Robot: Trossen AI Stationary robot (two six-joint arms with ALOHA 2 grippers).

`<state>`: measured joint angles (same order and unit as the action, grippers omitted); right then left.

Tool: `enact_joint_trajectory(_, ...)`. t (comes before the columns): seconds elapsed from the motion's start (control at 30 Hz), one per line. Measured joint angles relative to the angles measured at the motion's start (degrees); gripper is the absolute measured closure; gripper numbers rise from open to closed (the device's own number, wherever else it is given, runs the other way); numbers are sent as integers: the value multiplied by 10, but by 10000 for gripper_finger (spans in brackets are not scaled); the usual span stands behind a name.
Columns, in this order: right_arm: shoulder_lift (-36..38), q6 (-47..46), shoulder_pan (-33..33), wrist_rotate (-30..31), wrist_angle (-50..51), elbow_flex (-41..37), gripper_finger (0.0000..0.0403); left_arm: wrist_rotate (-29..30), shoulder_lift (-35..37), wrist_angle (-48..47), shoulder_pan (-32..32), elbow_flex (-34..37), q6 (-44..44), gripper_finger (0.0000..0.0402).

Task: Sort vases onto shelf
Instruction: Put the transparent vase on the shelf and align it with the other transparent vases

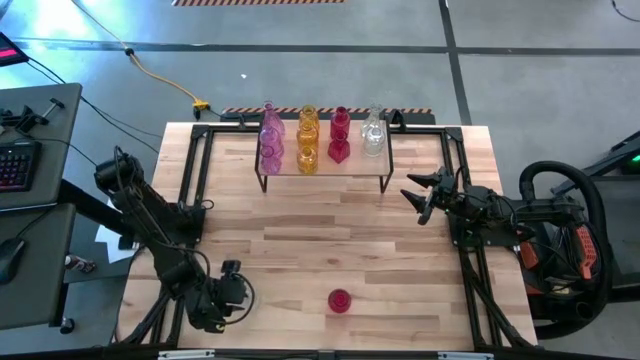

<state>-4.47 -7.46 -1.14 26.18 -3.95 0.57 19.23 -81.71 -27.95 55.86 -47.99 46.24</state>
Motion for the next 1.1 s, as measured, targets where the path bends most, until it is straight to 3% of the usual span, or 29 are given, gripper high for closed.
enact_joint_trajectory(0.33,0,0,0,0,0,0,148,-25,-1,-7,-9,-1,17,257)
enact_joint_trajectory(0.63,0,0,0,0,0,0,148,-105,-1,-35,-31,-1,52,257)
enact_joint_trajectory(1.1,0,0,0,0,0,0,148,-101,0,-102,-57,-3,46,257)
